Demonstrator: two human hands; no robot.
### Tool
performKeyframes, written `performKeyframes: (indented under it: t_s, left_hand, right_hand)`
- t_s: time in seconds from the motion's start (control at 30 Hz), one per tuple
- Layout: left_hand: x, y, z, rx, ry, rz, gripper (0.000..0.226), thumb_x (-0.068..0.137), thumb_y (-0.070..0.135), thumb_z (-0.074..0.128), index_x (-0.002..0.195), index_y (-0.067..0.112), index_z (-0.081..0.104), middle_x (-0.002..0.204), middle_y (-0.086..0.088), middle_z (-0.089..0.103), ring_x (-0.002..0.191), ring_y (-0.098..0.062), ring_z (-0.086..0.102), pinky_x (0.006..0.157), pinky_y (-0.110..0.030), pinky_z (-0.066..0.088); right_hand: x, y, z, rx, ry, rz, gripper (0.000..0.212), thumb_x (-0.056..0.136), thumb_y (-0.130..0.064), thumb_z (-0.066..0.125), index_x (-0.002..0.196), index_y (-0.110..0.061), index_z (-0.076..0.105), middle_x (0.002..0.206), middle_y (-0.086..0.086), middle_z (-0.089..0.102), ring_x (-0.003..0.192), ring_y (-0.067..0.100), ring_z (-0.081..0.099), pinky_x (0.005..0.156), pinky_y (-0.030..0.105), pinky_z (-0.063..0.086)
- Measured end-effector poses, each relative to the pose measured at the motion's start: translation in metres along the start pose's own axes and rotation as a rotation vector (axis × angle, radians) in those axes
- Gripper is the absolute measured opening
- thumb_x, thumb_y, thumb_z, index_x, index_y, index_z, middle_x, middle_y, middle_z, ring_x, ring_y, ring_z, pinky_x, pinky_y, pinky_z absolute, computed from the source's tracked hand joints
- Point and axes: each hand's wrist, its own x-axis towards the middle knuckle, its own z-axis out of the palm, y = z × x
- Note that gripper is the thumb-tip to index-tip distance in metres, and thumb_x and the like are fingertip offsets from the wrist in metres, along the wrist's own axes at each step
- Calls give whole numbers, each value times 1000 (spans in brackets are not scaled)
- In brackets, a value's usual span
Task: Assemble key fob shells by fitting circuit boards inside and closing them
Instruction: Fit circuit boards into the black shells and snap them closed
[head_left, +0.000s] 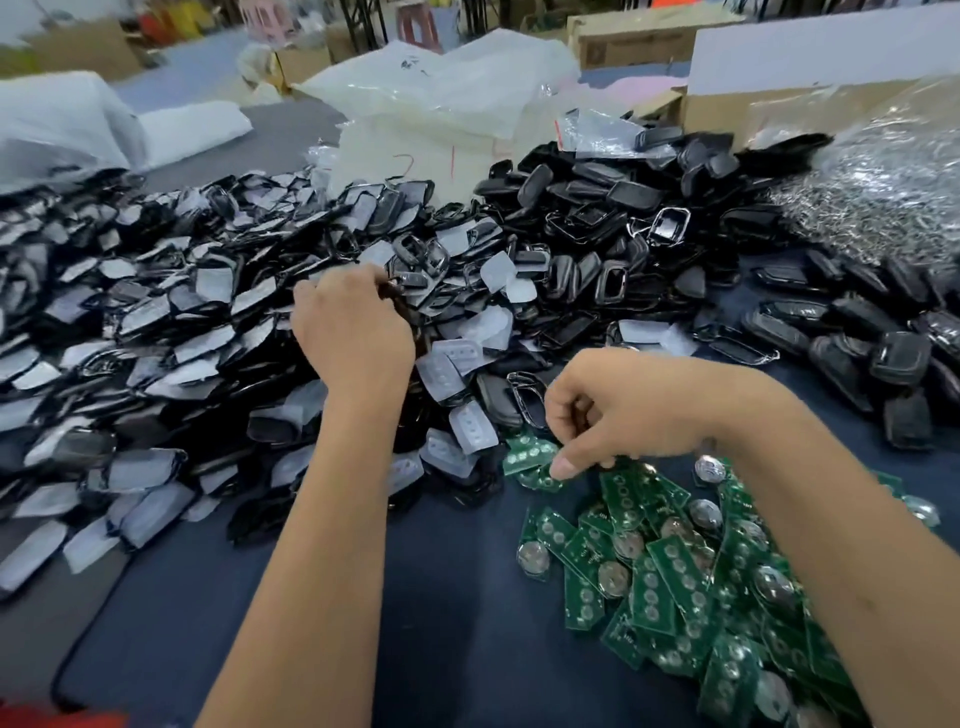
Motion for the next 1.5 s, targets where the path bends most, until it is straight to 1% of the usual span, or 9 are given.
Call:
performKeyframes:
  t_s: [0.13,0.4,0.53,0.63,0.77,0.93,1.1,1.27,1.5]
  left_hand:
    - [6,-4,-4,-50,10,-13,23,103,22,59,123,19,71,112,-10,72,120,-35,54,96,-47,49]
    - [13,-7,-7,-166,20,-30,22,95,22,71,117,18,71,111,-7,73,116,-31,61,93,-40,50]
    - [-4,8,-9,-208,-29,187,23,87,26,79,110,24,72,113,-1,66,113,-22,58,99,-32,43]
    - [-17,21,-17,-395,-476,427,19,78,25,89,86,30,73,88,13,69,81,1,61,77,-28,53]
    - [-25,28,-21,-139,-930,521,52,59,46,98,101,42,68,106,14,62,102,-7,54,78,-30,45]
    - [-20,35,-23,-55,-886,544,50,63,41,98,102,35,67,104,14,62,95,-9,59,73,-31,46]
    - [-8,44,-24,-208,-651,582,9,94,22,72,98,21,80,77,17,65,69,1,57,71,-24,52]
    - [-12,59,-10,-545,-380,326,10,97,15,68,99,13,77,80,0,72,68,-15,70,70,-29,59]
    - [-63,114,23,-1203,-589,-203,11,94,5,72,83,6,67,85,-7,69,58,-20,75,68,-34,65]
  right_hand:
    - [8,1,-5,150,-8,-48,18,95,-21,76,90,-12,62,76,3,78,64,25,73,49,20,49]
    - [8,12,-10,448,283,-192,27,99,-8,69,113,-29,78,77,9,74,58,13,60,49,19,45]
    - [15,12,-4,467,434,-185,27,97,-4,69,106,-28,75,74,12,68,63,42,61,54,29,52]
    - [20,11,3,505,504,-158,28,95,4,66,102,-23,65,81,15,66,67,38,72,55,35,58]
    - [24,13,4,572,645,-140,29,92,8,67,101,-20,63,75,4,59,69,30,77,56,39,62]
    - [22,20,1,525,852,-100,24,86,-7,81,94,-29,80,61,-6,58,60,19,58,64,33,53]
    - [10,30,0,792,980,-82,17,82,-3,85,88,-18,78,57,-4,65,52,10,60,56,19,49]
    - [-3,41,-4,943,1057,-59,9,87,-9,83,84,-8,75,59,0,69,45,10,60,44,19,47]
    - [-14,64,-7,1136,1240,5,10,87,-9,83,85,-10,73,63,2,71,52,14,66,54,21,54]
